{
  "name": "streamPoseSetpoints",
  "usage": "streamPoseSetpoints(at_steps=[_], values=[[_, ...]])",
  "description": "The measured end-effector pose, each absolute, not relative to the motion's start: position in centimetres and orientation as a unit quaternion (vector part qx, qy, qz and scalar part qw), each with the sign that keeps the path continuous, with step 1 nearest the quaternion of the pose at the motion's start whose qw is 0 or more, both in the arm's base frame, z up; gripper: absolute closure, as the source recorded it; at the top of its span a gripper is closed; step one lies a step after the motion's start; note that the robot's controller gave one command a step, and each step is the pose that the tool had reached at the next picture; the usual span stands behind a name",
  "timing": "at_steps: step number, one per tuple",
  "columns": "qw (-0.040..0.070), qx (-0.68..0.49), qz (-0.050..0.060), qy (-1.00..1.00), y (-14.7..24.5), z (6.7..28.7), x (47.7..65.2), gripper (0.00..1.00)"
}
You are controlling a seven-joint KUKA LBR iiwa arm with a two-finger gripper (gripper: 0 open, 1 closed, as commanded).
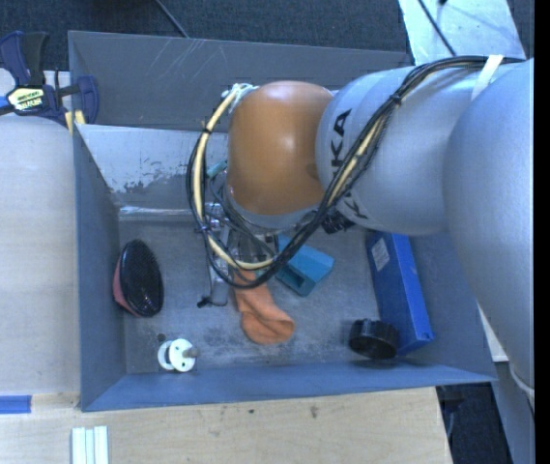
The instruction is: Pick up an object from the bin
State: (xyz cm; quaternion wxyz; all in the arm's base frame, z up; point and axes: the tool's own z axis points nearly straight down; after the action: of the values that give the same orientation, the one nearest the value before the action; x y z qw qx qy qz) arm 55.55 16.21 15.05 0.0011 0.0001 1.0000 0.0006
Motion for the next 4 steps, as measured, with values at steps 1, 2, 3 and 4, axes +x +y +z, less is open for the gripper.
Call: streamPoseSetpoints(at_steps=[1, 2, 3, 4], values=[[0.005, -0.065, 0.0, 0.998, 19.7, 10.7, 51.9, 0.0], [-0.001, -0.147, -0.003, 0.989, 21.6, 9.1, 49.3, 0.0], [0.001, -0.2, 0.0, 0.98, 22.1, 10.2, 48.8, 0.0], [0.002, -0.324, 0.0, 0.946, 21.3, 7.5, 48.7, 0.0]])
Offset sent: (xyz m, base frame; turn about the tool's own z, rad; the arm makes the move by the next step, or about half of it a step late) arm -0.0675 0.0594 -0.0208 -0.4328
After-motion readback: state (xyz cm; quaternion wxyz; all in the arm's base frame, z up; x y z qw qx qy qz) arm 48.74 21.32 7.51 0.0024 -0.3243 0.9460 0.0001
